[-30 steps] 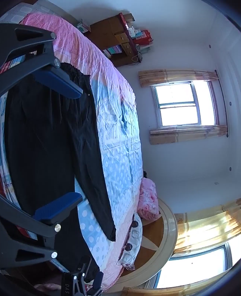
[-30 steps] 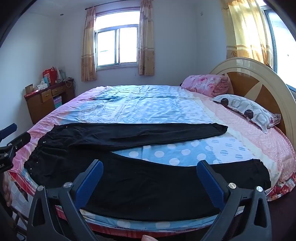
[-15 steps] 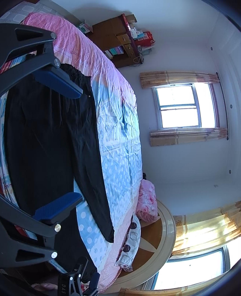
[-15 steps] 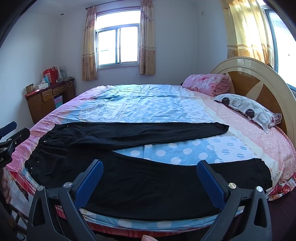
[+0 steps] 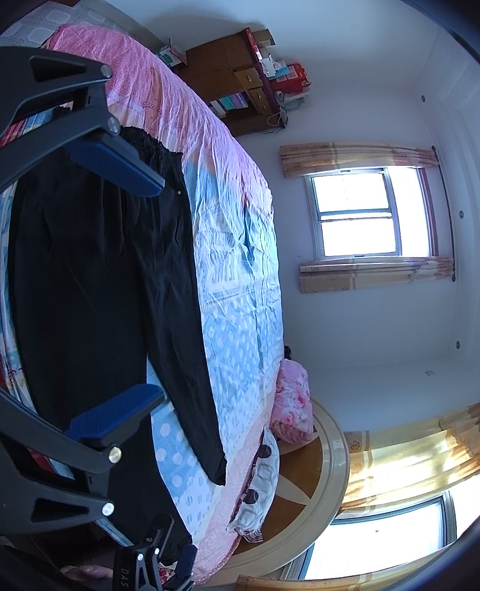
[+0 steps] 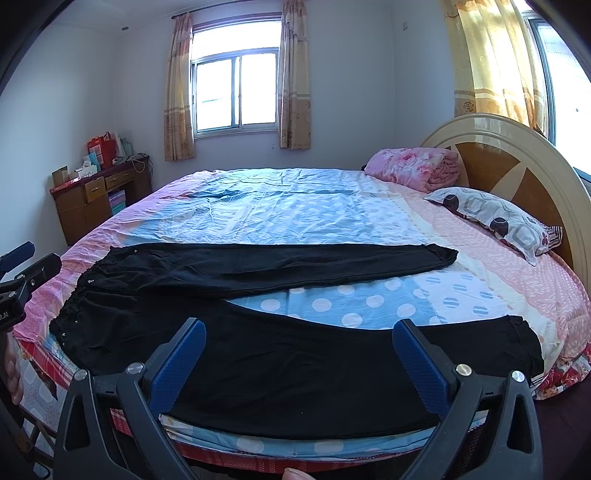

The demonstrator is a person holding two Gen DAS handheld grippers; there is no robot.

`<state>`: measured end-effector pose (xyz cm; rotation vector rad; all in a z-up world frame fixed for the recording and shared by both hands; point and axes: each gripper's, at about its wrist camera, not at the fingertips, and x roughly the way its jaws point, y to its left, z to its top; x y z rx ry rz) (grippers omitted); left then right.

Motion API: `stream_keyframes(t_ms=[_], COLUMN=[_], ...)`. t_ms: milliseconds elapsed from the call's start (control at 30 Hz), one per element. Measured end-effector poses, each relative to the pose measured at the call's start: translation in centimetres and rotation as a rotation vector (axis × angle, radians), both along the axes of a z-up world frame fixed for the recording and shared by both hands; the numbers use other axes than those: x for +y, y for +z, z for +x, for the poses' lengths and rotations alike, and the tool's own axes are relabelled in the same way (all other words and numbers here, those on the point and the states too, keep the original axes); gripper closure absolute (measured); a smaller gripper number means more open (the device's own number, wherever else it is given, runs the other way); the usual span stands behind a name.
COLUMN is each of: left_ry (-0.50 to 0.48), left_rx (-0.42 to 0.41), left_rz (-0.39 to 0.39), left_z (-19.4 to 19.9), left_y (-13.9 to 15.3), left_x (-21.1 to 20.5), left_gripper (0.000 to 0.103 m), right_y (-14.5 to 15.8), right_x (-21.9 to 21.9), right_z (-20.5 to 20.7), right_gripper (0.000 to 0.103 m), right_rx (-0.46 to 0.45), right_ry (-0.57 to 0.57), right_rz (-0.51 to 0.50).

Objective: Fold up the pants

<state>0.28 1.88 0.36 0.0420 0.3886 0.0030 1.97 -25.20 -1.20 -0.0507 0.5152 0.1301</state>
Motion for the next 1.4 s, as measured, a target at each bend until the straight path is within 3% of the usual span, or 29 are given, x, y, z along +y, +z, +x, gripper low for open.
stream_keyframes(t_ms=[1400], left_ry=[0.002], left_rx=[0.028], left_rz=[-0.001], left_z=[0.45], left_y=[-0.89], left_x=[0.51], left_gripper=[0.0], right_y=[-0.64], right_x=[0.44], right_z=[0.05], right_gripper=[0.001], right_rx=[0.016], right_ry=[0.013], right_rz=[-0.01])
